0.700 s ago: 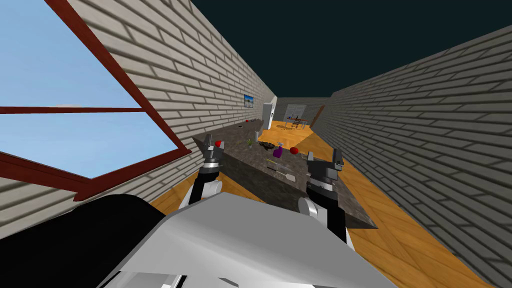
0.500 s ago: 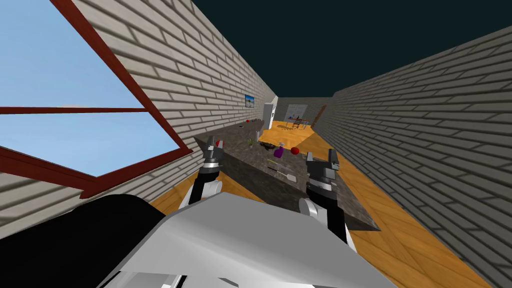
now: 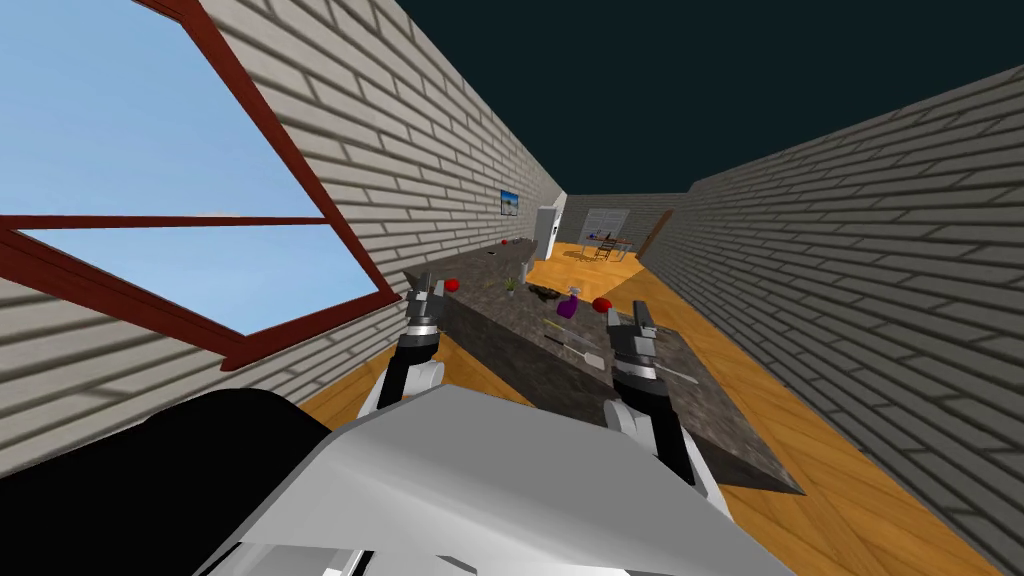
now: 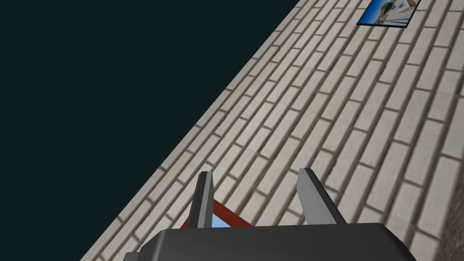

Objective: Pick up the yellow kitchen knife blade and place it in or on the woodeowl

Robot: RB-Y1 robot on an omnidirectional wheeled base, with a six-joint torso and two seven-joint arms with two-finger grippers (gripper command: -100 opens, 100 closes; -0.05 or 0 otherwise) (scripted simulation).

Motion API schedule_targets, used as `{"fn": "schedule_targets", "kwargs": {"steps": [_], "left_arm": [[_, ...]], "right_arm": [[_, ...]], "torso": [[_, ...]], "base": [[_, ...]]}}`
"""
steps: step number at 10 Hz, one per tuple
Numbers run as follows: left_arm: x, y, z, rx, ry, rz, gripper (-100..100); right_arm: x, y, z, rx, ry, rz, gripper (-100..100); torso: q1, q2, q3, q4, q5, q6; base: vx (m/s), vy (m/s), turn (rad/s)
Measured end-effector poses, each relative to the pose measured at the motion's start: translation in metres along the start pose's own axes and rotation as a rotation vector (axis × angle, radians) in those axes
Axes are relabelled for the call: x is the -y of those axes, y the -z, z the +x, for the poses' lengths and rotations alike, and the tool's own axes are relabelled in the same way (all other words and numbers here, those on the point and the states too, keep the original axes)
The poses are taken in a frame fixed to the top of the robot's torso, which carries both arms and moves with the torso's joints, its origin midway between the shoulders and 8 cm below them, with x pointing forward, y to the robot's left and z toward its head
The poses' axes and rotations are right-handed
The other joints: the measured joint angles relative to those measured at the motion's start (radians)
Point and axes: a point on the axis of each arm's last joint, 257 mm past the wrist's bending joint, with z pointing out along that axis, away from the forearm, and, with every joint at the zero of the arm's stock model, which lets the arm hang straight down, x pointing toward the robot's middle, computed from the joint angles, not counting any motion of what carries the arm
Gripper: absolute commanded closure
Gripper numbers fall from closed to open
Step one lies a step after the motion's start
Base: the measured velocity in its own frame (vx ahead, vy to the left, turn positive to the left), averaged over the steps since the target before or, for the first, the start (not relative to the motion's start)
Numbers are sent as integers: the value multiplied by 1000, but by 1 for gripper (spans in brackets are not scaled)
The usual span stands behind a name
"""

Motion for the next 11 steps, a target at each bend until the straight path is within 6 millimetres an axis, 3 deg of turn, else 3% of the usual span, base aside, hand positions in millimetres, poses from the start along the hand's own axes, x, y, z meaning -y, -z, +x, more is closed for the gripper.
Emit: {"fn": "schedule_targets", "kwargs": {"steps": [11], "left_arm": [[0,0,0,0,0,0,0]], "right_arm": [[77,26,-4,-305,478,76,-100]], "torso": [[-1,-1,-1,0,0,1]], "base": [[1,49,137]]}}
